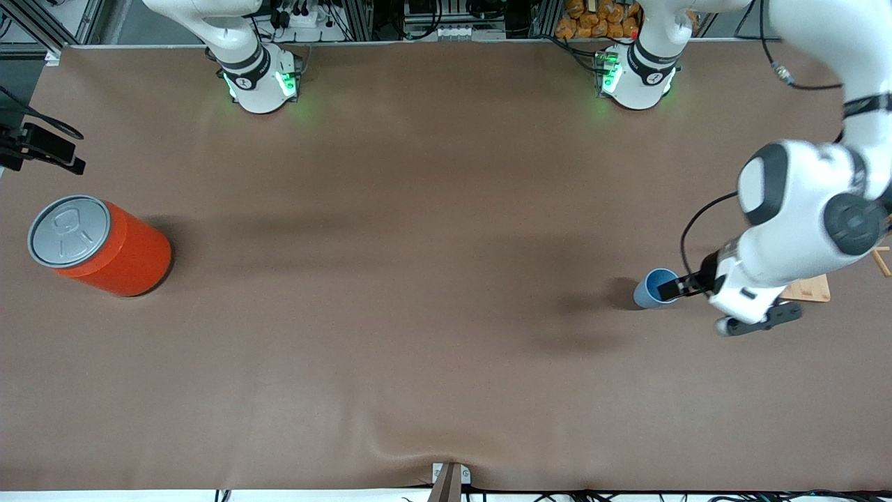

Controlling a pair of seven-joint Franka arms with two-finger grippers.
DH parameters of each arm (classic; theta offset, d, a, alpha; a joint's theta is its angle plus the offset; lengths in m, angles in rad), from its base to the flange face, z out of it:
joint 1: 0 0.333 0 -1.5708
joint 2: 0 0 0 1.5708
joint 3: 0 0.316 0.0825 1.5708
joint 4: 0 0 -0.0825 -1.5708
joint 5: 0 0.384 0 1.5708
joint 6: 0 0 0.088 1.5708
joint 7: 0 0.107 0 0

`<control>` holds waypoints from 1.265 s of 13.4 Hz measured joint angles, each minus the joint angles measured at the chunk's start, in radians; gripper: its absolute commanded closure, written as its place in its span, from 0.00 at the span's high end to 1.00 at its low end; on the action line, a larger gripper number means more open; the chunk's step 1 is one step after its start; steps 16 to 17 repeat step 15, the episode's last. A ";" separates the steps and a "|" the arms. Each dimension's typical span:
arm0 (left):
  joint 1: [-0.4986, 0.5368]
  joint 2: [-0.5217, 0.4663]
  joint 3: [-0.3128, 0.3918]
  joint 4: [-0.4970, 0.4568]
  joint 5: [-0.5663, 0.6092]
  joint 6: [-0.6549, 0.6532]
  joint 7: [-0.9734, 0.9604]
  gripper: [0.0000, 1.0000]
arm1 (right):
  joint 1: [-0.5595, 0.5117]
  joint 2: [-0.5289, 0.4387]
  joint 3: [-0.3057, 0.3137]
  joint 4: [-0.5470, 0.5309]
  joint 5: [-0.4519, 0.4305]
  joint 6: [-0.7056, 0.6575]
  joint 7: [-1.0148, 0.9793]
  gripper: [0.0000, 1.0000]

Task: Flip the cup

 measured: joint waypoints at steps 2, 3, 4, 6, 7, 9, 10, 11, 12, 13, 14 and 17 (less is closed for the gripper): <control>-0.002 -0.054 -0.003 0.013 0.013 -0.054 0.000 1.00 | 0.000 0.000 -0.001 -0.001 0.008 0.000 0.003 1.00; -0.005 -0.079 -0.009 0.014 0.054 -0.079 0.000 1.00 | -0.002 0.001 -0.002 -0.002 0.024 0.000 0.006 1.00; -0.006 -0.107 -0.021 0.016 0.107 -0.103 0.000 1.00 | -0.007 0.002 -0.005 -0.002 0.043 0.001 0.008 1.00; -0.005 -0.177 -0.051 0.018 0.156 -0.171 0.000 1.00 | -0.023 0.003 -0.008 -0.002 0.063 0.001 0.008 1.00; -0.005 -0.213 -0.057 0.014 0.159 -0.200 0.003 1.00 | -0.026 0.003 -0.008 -0.002 0.063 0.002 0.007 1.00; -0.004 -0.297 -0.058 -0.034 0.159 -0.225 0.025 1.00 | -0.021 0.003 -0.002 -0.002 0.053 0.002 0.006 1.00; 0.000 -0.340 -0.058 -0.071 0.154 -0.226 0.029 1.00 | -0.008 0.003 0.002 -0.002 0.034 0.003 0.006 1.00; 0.008 -0.383 -0.058 -0.110 0.145 -0.227 0.037 1.00 | 0.013 0.003 0.004 -0.002 0.013 0.006 0.007 1.00; 0.019 -0.423 -0.057 -0.144 0.139 -0.227 0.062 1.00 | 0.033 0.004 0.006 -0.002 0.000 0.009 0.008 1.00; 0.033 -0.454 -0.055 -0.166 0.134 -0.228 0.108 1.00 | 0.045 0.004 0.007 -0.002 -0.004 0.011 0.009 1.00; 0.054 -0.474 -0.054 -0.174 0.117 -0.232 0.156 1.00 | 0.049 0.004 0.007 -0.002 -0.005 0.013 0.009 1.00; 0.080 -0.482 -0.052 -0.169 0.088 -0.239 0.191 1.00 | 0.049 0.004 0.005 -0.002 -0.005 0.014 0.009 1.00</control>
